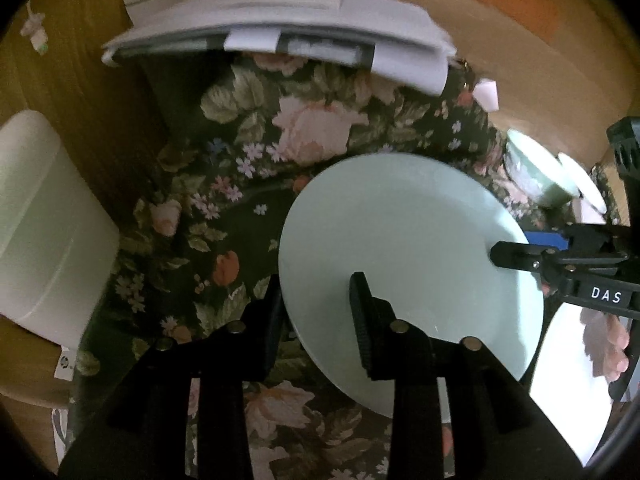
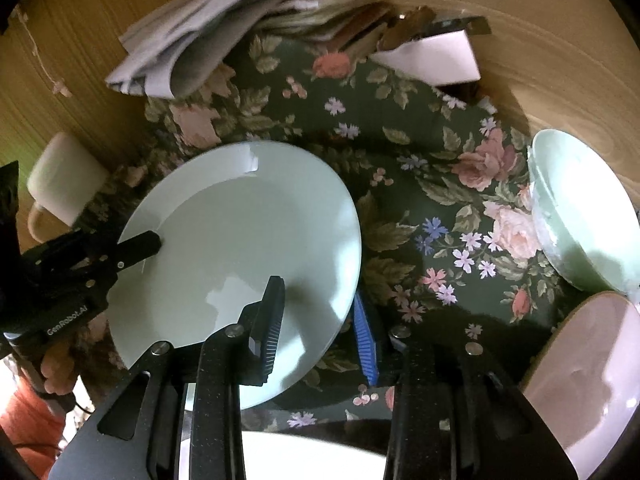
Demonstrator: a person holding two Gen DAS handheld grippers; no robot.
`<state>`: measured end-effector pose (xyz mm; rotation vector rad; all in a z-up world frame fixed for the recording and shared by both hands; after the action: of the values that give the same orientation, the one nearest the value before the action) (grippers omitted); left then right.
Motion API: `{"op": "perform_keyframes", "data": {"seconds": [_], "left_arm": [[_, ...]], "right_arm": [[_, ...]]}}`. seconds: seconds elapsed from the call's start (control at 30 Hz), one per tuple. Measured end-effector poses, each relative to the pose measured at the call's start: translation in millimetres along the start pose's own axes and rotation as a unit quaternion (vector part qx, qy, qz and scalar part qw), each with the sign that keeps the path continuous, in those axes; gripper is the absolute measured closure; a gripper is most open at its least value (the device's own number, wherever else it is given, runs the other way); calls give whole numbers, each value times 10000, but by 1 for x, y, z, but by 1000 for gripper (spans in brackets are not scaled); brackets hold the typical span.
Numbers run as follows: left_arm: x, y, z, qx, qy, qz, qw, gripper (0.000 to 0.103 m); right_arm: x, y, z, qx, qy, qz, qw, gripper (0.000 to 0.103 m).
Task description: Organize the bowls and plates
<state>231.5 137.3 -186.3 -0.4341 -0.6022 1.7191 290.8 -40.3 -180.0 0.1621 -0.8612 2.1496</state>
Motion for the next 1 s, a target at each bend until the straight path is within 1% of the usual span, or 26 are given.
{"op": "perform_keyframes", "data": {"seconds": [0.1, 0.27, 0.5, 0.6, 0.63, 1.0], "left_arm": [[1, -2, 11, -118, 76, 33, 9999, 72], [-3, -1, 29, -307, 96, -51, 9995, 72], [-5, 6, 51, -437, 184, -48, 9989, 72], [-12, 9, 60, -513, 197, -61, 9985, 72], [-13, 11, 64, -539, 209, -65, 9983, 72], [-27, 25, 97, -720, 346, -117, 9967, 72]], "right_arm": [[-1, 0, 10, -113, -40, -34, 9999, 73], [1, 4, 25, -295, 19, -11, 9996, 73], [0, 17, 57, -518, -39, -23, 9986, 73], [3, 25, 70, -600, -47, -35, 9982, 73], [6, 25, 67, -617, -42, -40, 9981, 73], [17, 49, 95, -827, 20, -81, 9965, 73]]}}
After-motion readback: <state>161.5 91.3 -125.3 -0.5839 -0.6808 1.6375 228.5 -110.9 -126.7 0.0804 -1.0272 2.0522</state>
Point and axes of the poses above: each gripper's, at about its wrist camera, not at the fingertips, and z roughly against the way its jaws point, x to its left, y to its underside, the point moved 3 cm from there along -z, roughly the way its jaws point, and after that the axes turned 9 degrees about -y, right-handed, at the moved point
